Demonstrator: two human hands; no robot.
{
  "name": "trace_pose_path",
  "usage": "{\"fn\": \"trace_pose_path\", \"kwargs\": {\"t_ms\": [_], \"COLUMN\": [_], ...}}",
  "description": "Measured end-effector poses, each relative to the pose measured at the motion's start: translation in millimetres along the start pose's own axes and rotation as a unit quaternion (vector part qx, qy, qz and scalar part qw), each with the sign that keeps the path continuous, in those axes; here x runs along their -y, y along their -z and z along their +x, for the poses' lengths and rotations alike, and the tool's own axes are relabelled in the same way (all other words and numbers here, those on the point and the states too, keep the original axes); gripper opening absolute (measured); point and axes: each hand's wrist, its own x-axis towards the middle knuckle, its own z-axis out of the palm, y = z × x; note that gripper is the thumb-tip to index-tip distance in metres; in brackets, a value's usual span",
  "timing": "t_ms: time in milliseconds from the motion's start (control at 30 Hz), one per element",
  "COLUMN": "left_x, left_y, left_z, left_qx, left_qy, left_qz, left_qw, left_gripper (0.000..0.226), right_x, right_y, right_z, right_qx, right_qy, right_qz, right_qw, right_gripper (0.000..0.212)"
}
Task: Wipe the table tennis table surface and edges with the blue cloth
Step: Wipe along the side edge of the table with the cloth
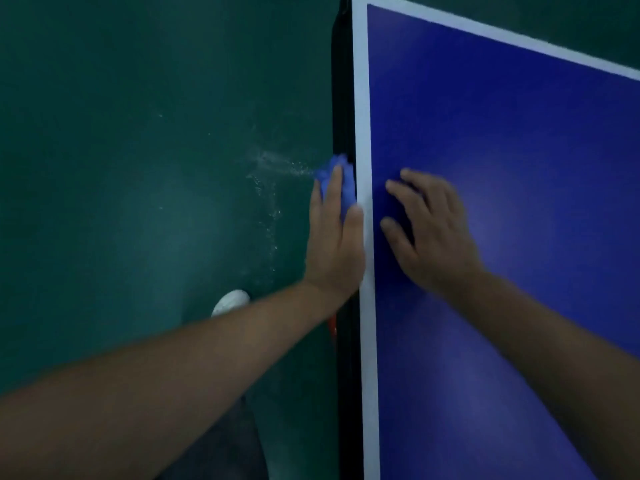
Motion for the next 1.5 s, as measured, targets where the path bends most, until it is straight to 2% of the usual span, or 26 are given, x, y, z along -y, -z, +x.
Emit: {"fn": "trace_pose_path", "kwargs": {"t_ms": [67,167,267,333,400,467,567,667,733,800,867,933,1000,1100,1200,1267,1367,1500], "left_x": [-12,-16,-2,4,1,-2,-19,-30,-27,-15,-5,-6,-12,-21,-31,-36,-30,-12], "left_y": [1,4,3,0,0,0,1,1,1,0,-1,1,3,0,2,2,1,-2], "left_z": [65,102,34,-32,-54,-14,98,170,149,89,21,-10,16,107,200,225,188,62], "left_qx": [-0.018,-0.023,-0.006,0.015,0.011,0.005,-0.011,-0.041,-0.036,-0.026,0.0,0.018,0.013,-0.012,-0.045,-0.058,-0.055,-0.013], "left_qy": [0.012,-0.01,-0.023,0.025,0.066,0.05,0.004,0.024,0.005,-0.016,0.011,0.064,0.06,-0.001,0.019,0.025,0.017,0.062], "left_qz": [-0.02,-0.032,-0.045,-0.051,-0.045,-0.035,-0.037,-0.045,-0.058,-0.068,-0.074,-0.08,-0.064,-0.043,-0.051,-0.078,-0.087,-0.098], "left_qw": [1.0,0.999,0.999,0.998,0.997,0.998,0.999,0.998,0.998,0.997,0.997,0.995,0.996,0.999,0.998,0.995,0.995,0.993], "left_gripper": [0.059,0.056,0.059,0.061,0.061,0.059,0.057,0.057,0.058,0.06,0.061,0.059,0.059,0.058,0.061,0.061,0.057,0.056], "right_x": [-11,-17,-19,-20,-20,-20,-21,-19,-18,-21,-29,-35,-37,-39,-41,-40,-38,-38], "right_y": [-2,-11,-14,-13,-13,-14,-15,-14,-13,-9,-5,-3,-7,-13,-12,-11,-10,-10], "right_z": [58,115,124,123,122,123,124,125,123,129,145,165,177,178,177,178,177,177], "right_qx": [0.005,0.03,0.035,0.034,0.034,0.03,0.028,0.023,0.021,0.006,-0.01,0.001,0.025,0.036,0.029,0.029,0.033,0.025], "right_qy": [-0.003,-0.079,-0.098,-0.096,-0.1,-0.098,-0.088,-0.09,-0.093,-0.079,-0.053,-0.044,-0.055,-0.051,-0.048,-0.054,-0.047,-0.047], "right_qz": [-0.001,0.008,0.011,0.014,0.014,0.011,0.009,0.015,0.019,0.034,0.04,0.034,0.019,0.01,0.009,0.01,0.011,0.018], "right_qw": [1.0,0.996,0.994,0.995,0.994,0.995,0.996,0.996,0.995,0.996,0.998,0.998,0.998,0.998,0.998,0.998,0.998,0.998], "right_gripper": [0.055,0.062,0.063,0.062,0.061,0.061,0.062,0.062,0.062,0.06,0.055,0.056,0.061,0.062,0.061,0.061,0.062,0.061]}}
